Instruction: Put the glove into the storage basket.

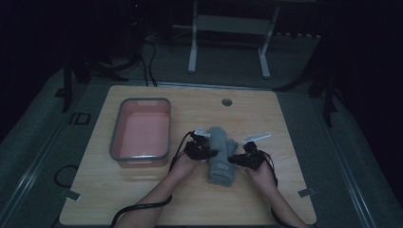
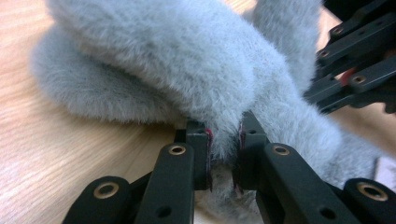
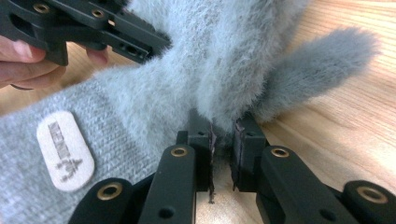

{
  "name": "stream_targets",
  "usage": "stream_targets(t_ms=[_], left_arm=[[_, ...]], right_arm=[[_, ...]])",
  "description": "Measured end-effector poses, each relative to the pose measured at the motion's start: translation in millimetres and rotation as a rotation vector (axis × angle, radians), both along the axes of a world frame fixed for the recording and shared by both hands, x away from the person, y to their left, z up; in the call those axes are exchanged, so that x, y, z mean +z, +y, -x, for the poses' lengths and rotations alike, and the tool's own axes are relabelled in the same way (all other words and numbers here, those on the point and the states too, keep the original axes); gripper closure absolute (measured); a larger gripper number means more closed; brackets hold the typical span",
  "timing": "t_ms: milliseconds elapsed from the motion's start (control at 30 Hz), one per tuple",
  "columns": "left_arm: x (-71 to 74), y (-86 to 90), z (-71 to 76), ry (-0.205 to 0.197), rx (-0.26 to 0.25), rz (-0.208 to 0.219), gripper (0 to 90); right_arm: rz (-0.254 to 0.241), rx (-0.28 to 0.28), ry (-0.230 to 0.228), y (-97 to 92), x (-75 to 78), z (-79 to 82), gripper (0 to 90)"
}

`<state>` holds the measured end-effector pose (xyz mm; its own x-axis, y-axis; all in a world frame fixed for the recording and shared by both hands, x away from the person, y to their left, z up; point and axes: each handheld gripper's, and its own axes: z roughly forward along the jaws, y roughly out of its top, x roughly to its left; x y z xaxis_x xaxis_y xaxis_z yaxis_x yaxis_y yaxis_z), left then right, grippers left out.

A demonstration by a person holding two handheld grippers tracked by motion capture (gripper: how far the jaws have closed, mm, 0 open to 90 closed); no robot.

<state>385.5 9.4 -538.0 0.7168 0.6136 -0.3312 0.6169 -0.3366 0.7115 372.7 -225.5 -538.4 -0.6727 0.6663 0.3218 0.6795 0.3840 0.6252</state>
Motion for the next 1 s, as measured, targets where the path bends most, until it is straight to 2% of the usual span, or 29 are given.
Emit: stream_targets(t_ms=[100,267,400,500,600,867,1000], left_arm=[[8.9,-0.8,0.3,-0.004,-0.007,0.015,80.9],[26.3,-0.2,2.2,-0.021,-0.015,0.036,80.9],[43.4,1.9,3.4,-0.053,-0.018,0.038,80.9],[56.7,4.8,4.0,-0.087,-0.029,0.036,80.8],[67.8,8.8,3.7,-0.104,-0.031,0.04,80.8],[92.2,22.2,0.1,-0.131,-0.016,0.043,80.7],[103.2,29.2,-1.3,-0.144,-0.009,0.04,80.7]], right_arm=[[-0.038,0.012,0.0,-6.2,8.7,-0.4,81.4],[-0.072,0.016,-0.02,-13.2,23.3,0.2,81.9],[-0.1,0.016,-0.046,-14.7,38.2,2.5,82.2],[-0.122,0.016,-0.071,-14.4,49.8,3.7,82.3],[-0.149,0.016,-0.086,-13.9,60.9,3.3,82.4],[-0.169,0.029,-0.138,-3.2,85.6,-0.7,82.4],[-0.19,0.038,-0.142,2.4,95.0,-4.6,82.4]])
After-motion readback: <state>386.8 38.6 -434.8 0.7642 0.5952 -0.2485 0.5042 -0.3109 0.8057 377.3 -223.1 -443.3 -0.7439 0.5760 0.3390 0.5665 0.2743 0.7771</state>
